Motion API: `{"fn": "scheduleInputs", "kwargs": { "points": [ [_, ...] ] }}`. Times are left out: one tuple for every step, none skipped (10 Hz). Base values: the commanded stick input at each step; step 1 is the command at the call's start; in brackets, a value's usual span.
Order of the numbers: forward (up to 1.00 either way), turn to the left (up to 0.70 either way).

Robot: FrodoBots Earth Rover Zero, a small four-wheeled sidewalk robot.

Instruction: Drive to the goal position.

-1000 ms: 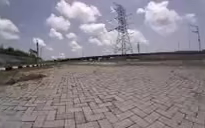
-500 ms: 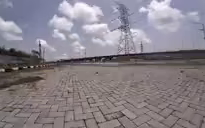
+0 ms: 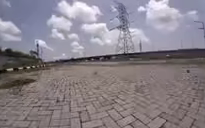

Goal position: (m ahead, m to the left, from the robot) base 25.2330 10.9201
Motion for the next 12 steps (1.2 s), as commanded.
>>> {"fn": "scheduleInputs", "kwargs": {
  "points": [
    [1.00,0.00],
    [1.00,0.00],
    [1.00,0.11],
    [1.00,0.36],
    [1.00,0.40],
    [1.00,0.40],
    [1.00,0.40],
    [1.00,0.40],
    [1.00,0.40],
    [1.00,0.40],
    [1.00,0.40],
    [1.00,0.40]
  ]
}}
